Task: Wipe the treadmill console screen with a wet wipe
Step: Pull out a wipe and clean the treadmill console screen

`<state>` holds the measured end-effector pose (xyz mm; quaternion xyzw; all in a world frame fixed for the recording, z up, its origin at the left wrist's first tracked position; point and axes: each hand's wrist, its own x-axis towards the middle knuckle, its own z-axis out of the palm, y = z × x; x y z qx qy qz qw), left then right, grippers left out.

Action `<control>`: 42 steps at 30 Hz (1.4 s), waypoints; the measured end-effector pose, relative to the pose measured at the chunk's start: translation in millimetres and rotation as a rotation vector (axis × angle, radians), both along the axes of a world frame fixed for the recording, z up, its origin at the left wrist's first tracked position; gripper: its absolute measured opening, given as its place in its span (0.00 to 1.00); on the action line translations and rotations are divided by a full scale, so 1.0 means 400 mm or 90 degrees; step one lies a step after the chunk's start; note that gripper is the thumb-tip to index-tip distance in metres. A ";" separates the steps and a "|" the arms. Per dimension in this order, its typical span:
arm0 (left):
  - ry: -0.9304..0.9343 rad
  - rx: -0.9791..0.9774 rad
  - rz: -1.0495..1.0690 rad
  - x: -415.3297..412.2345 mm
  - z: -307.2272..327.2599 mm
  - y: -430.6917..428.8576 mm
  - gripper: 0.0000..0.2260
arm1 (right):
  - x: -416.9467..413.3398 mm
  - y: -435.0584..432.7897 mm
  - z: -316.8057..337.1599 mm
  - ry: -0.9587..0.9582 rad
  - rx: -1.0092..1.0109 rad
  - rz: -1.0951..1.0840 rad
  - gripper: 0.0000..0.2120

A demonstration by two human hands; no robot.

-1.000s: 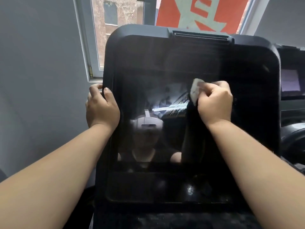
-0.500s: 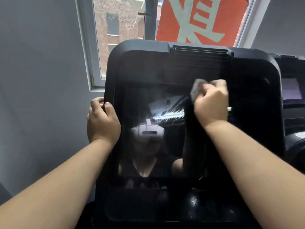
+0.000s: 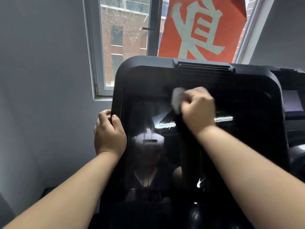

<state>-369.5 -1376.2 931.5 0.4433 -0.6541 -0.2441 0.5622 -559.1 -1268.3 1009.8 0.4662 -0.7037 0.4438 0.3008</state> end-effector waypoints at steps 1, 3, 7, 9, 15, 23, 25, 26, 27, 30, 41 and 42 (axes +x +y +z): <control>0.000 0.002 -0.005 0.000 0.001 0.001 0.11 | 0.051 -0.007 -0.034 0.064 0.048 0.068 0.06; 0.000 0.013 -0.018 0.001 0.005 0.000 0.11 | 0.116 -0.002 -0.081 0.159 0.141 0.178 0.05; 0.041 0.067 -0.074 0.008 0.020 -0.016 0.06 | 0.023 -0.018 0.009 0.200 0.121 0.035 0.04; 0.066 0.084 -0.088 0.010 0.026 -0.026 0.04 | -0.019 -0.030 0.060 0.089 0.053 -0.058 0.06; 0.080 0.090 -0.065 0.008 0.016 -0.025 0.06 | 0.132 -0.158 0.018 0.164 0.087 0.087 0.03; 0.072 0.071 -0.050 0.011 0.005 -0.026 0.07 | 0.080 -0.149 0.098 0.111 0.019 0.006 0.07; 0.080 0.067 -0.056 0.012 0.004 -0.029 0.07 | 0.101 -0.164 0.094 0.104 0.007 -0.002 0.06; 0.083 0.066 -0.057 0.012 0.004 -0.029 0.07 | 0.125 -0.186 0.084 0.114 0.019 0.031 0.05; 0.085 0.065 -0.057 0.012 0.004 -0.029 0.07 | 0.153 -0.212 0.074 0.118 0.030 0.080 0.04; 0.087 0.065 -0.056 0.011 0.007 -0.028 0.07 | 0.198 -0.252 0.047 0.081 0.051 0.178 0.05; 0.102 0.072 -0.054 0.012 0.004 -0.027 0.09 | 0.143 -0.239 0.101 0.248 0.081 0.115 0.08; 0.102 0.070 -0.054 0.012 0.005 -0.027 0.09 | 0.160 -0.248 0.084 0.256 0.066 0.102 0.08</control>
